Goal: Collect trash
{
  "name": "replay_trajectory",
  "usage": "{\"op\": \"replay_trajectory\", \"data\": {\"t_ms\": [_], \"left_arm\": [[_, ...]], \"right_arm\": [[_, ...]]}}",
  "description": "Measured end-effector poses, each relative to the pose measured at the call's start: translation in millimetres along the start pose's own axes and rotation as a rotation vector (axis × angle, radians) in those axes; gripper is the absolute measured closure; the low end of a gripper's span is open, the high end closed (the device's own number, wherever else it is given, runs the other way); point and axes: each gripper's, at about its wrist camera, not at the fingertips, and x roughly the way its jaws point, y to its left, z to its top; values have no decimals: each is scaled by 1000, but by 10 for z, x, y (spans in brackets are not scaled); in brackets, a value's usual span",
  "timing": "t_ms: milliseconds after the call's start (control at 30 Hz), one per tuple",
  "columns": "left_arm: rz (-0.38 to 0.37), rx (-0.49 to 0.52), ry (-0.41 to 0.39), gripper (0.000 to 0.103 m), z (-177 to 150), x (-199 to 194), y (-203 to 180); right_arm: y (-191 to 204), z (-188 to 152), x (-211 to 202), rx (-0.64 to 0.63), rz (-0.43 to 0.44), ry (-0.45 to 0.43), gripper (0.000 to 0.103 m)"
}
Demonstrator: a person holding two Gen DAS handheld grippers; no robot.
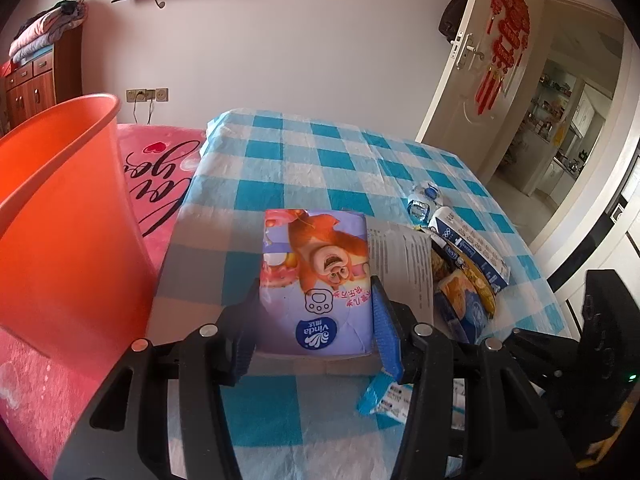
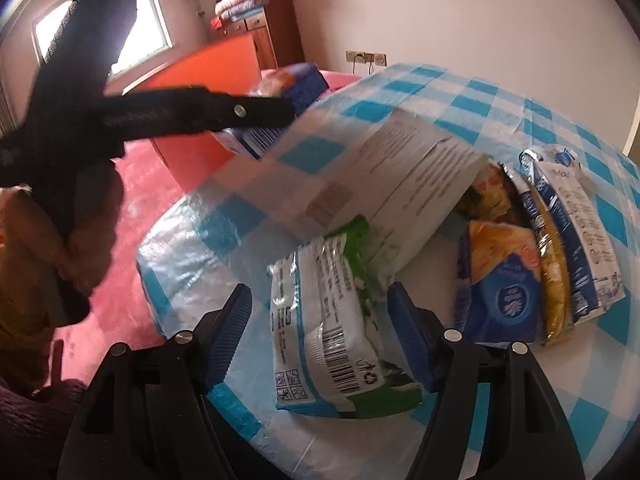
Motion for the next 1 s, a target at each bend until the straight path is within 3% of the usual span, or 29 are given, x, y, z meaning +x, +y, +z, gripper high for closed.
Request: {"op": "replay_trajectory", "data": {"t_ms": [133, 267, 500, 800, 1000], "left_arm": [[3, -5, 7, 51, -76, -32, 44], [-3, -15, 12, 51, -139, -54, 82], [-23, -21, 2, 51, -187, -132, 112], [-43, -19, -61, 51, -135, -386, 137], [-45, -5, -133, 51, -11, -641, 149]], "right_arm": [[51, -51, 85, -38, -43, 19, 35], [47, -68, 91, -50, -73, 19, 48], [71, -43, 74, -50, -81, 20, 63], [110, 106, -113, -4, -47, -11, 66], [83, 441, -300, 49, -15, -68, 66]]}}
